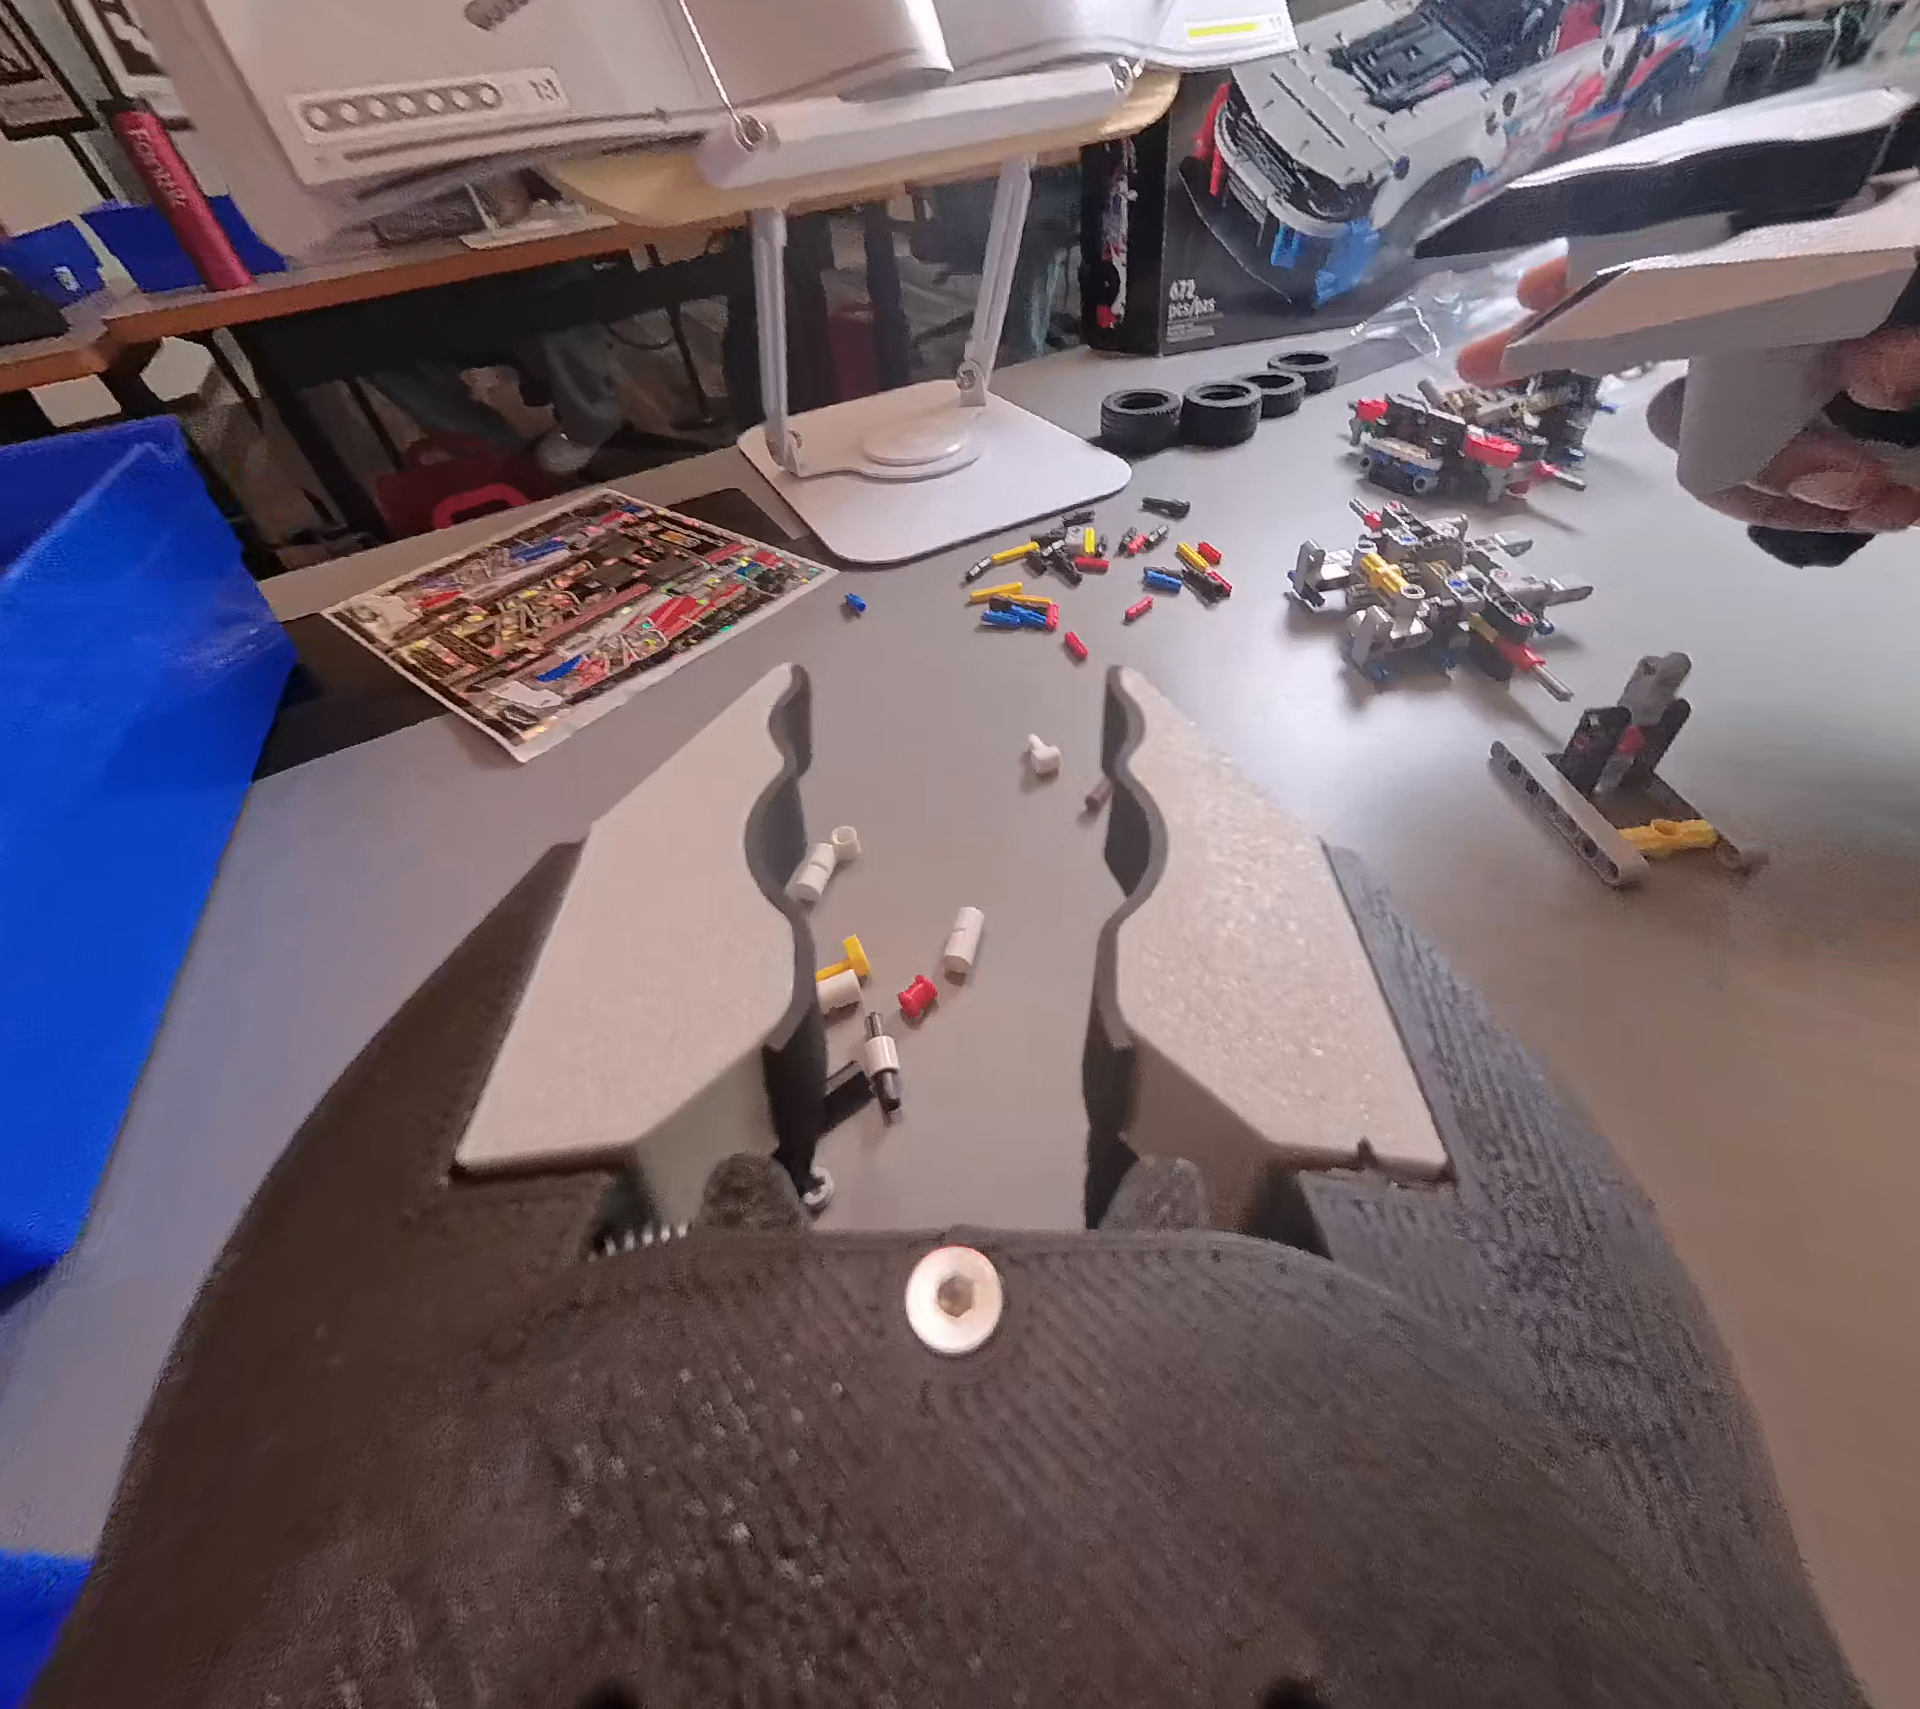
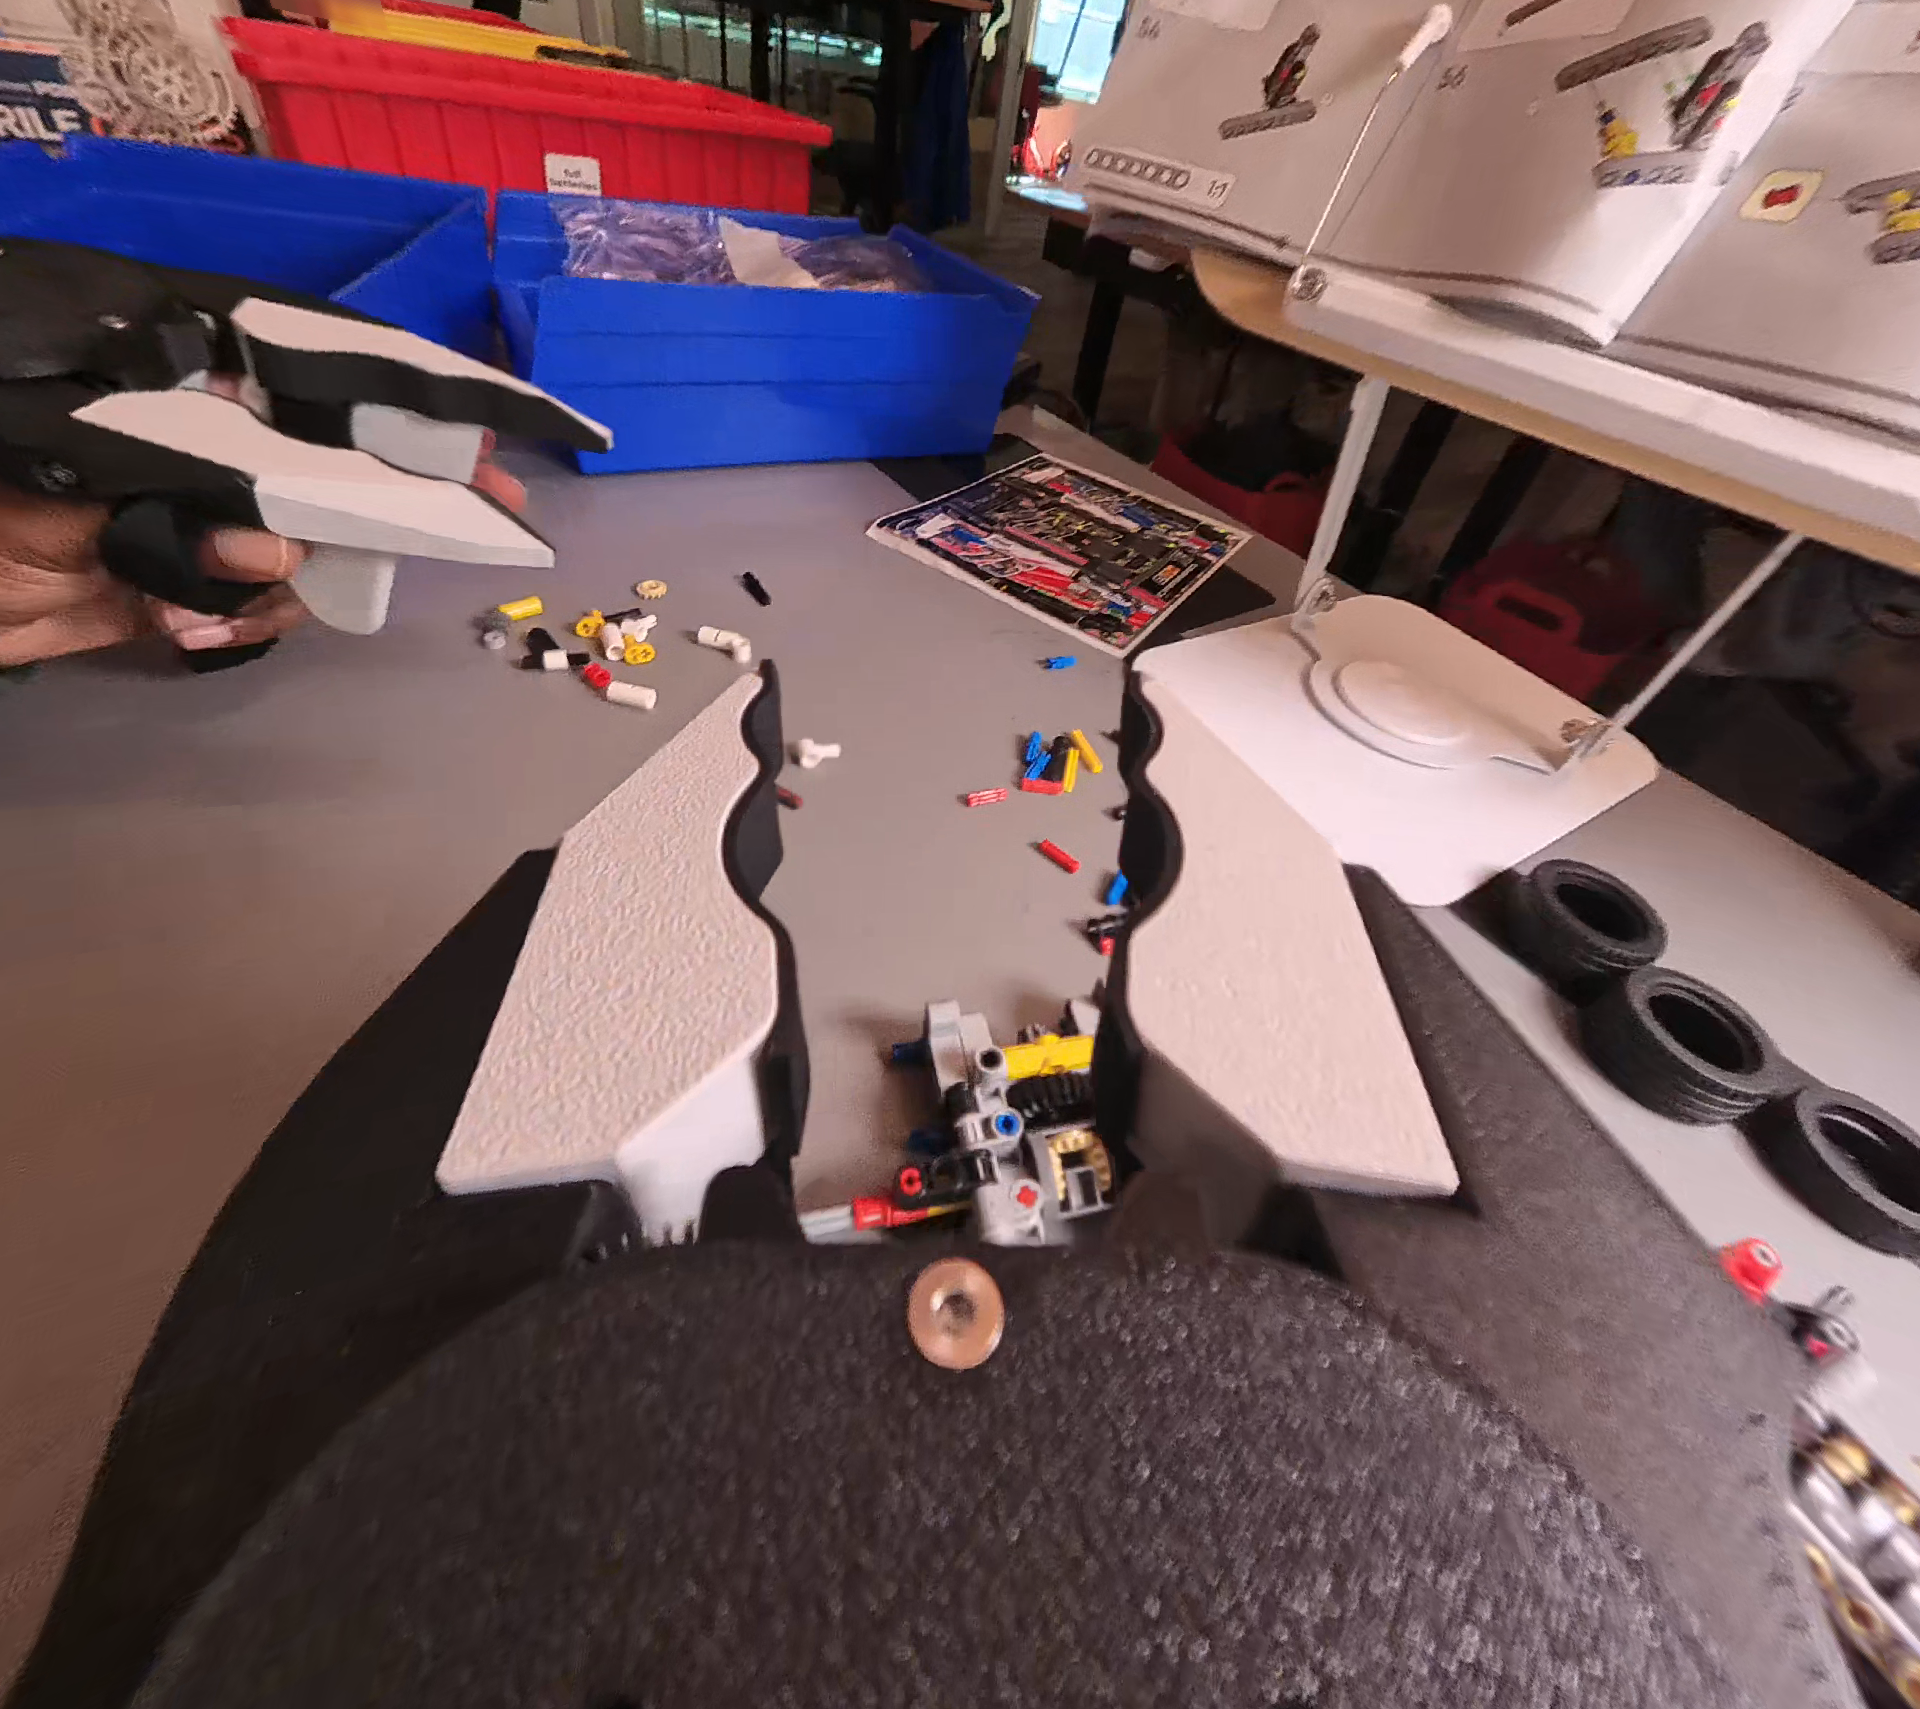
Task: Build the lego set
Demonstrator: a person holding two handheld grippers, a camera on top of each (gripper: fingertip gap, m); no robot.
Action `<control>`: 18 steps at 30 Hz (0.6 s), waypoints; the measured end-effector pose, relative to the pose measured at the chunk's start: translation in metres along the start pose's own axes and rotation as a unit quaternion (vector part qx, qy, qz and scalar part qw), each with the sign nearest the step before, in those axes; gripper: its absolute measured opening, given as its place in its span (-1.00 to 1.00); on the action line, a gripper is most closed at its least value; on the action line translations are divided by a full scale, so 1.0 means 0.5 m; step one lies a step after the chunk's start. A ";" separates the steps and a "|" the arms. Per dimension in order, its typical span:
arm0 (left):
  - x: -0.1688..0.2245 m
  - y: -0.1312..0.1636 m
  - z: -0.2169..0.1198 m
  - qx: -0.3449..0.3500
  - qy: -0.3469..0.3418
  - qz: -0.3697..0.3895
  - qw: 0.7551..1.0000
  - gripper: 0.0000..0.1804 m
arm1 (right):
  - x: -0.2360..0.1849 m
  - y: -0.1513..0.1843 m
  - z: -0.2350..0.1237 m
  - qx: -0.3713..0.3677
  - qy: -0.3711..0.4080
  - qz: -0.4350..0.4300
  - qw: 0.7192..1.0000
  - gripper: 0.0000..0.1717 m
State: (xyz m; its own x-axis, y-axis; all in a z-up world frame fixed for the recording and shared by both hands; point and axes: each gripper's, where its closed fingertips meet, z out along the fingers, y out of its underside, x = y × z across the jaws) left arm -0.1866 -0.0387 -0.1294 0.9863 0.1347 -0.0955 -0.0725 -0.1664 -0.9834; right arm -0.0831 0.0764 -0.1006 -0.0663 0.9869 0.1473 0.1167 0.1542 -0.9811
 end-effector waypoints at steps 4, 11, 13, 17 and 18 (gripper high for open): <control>0.035 0.019 0.018 -0.031 0.025 0.023 0.999 -0.15 | -0.012 0.018 0.009 -0.016 -0.013 0.006 1.000 -0.24; 0.087 0.022 0.028 -0.045 0.054 0.060 0.996 -0.13 | -0.005 0.039 0.007 -0.022 -0.005 0.012 1.000 -0.31; 0.094 0.014 0.024 -0.038 0.055 0.072 0.995 -0.21 | 0.000 0.041 0.004 -0.020 0.001 0.015 1.000 -0.32; 0.053 -0.053 -0.020 -0.003 0.003 0.138 0.990 -0.87 | 0.005 0.036 -0.013 -0.022 0.006 0.009 1.000 -0.35; 0.021 -0.078 -0.043 -0.011 -0.022 0.145 0.989 -0.96 | 0.006 0.034 -0.023 -0.023 0.008 0.002 1.000 -0.35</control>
State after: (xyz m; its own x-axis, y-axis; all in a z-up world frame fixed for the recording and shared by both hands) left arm -0.1701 -0.0518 -0.0888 0.9172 0.1214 -0.3796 -0.3470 -0.2251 -0.9104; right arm -0.0701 0.0826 -0.1153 -0.0497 0.9882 0.1450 0.1634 0.1513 -0.9749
